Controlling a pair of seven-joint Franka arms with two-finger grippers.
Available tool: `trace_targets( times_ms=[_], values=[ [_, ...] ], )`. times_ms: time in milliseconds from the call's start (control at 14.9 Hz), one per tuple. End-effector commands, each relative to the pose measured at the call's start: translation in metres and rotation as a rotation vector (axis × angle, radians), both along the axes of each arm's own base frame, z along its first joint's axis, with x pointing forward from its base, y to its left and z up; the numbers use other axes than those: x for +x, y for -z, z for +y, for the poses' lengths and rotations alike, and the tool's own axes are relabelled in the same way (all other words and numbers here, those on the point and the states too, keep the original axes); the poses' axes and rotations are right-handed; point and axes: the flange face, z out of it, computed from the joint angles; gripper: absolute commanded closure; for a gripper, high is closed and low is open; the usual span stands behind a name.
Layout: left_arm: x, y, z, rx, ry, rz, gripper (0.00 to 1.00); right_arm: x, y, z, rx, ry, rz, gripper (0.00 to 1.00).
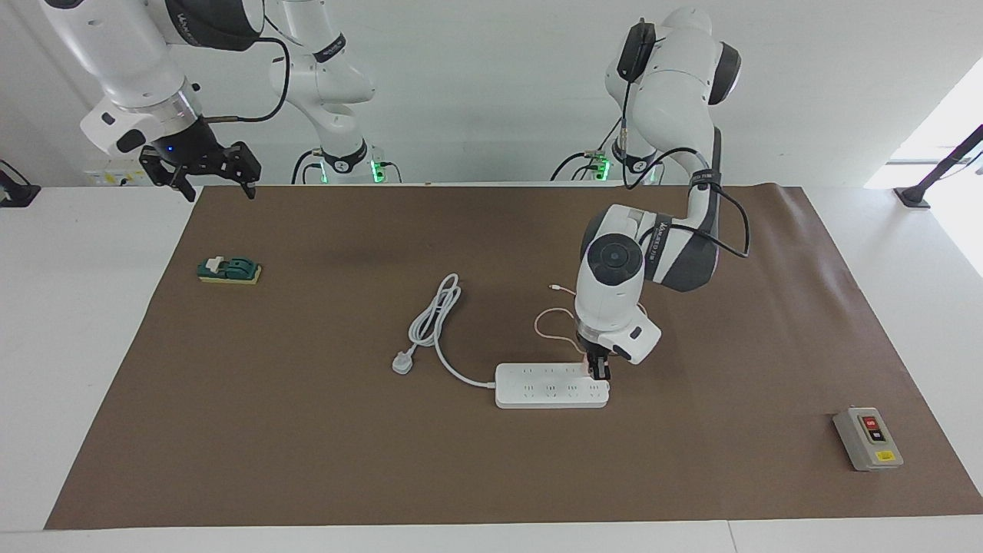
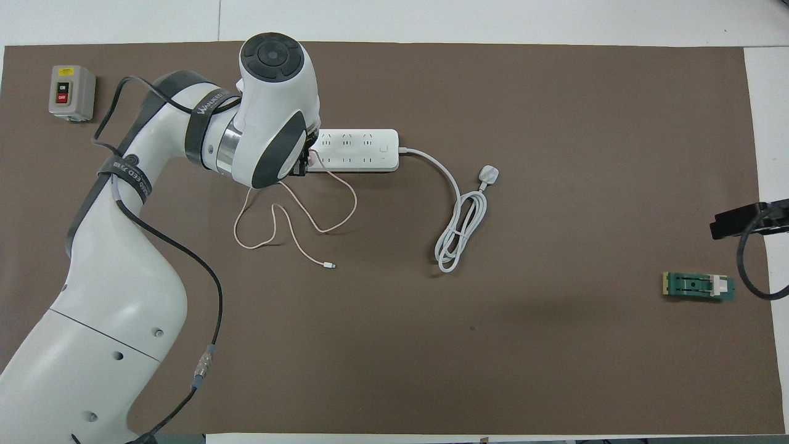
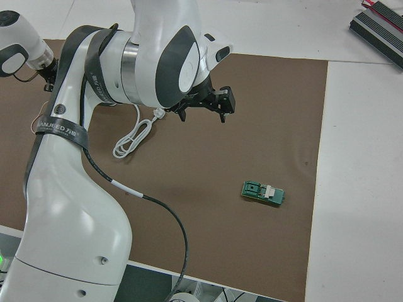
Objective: Plug charger into power strip
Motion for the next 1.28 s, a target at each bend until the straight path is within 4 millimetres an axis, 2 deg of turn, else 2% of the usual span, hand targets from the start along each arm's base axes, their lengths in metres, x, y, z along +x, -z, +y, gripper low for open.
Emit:
trace_targets(
  times_ms=[0,336,471,538,672,807,1210],
  values=[
    [-0.002,0.012,-0.004,-0.044,0.015,-0.013,1.00,-0.008,-0.001,-0.002,0.025,-0.006,0.002,0.00],
    [0.006,0.012,0.000,-0.077,-0.151,-0.077,1.00,-0.008,-0.002,-0.001,0.024,-0.007,0.000,0.00],
    [0.008,0.012,0.004,-0.074,-0.159,-0.077,1.00,-0.008,-0.002,-0.002,0.024,-0.004,0.000,0.00],
    [0.007,0.012,0.005,-0.064,-0.137,-0.071,1.00,-0.008,-0.001,-0.002,0.024,-0.004,0.002,0.00],
    [-0.002,0.015,0.003,-0.053,0.040,-0.033,1.00,-0.008,-0.001,-0.002,0.024,-0.004,0.002,0.00],
    [-0.005,0.019,0.003,-0.057,0.097,-0.023,1.00,-0.008,-0.001,-0.002,0.024,-0.004,0.002,0.00],
    [0.005,0.015,0.007,-0.097,-0.157,-0.087,1.00,-0.008,-0.001,-0.002,0.025,-0.006,0.002,0.00]
  ],
)
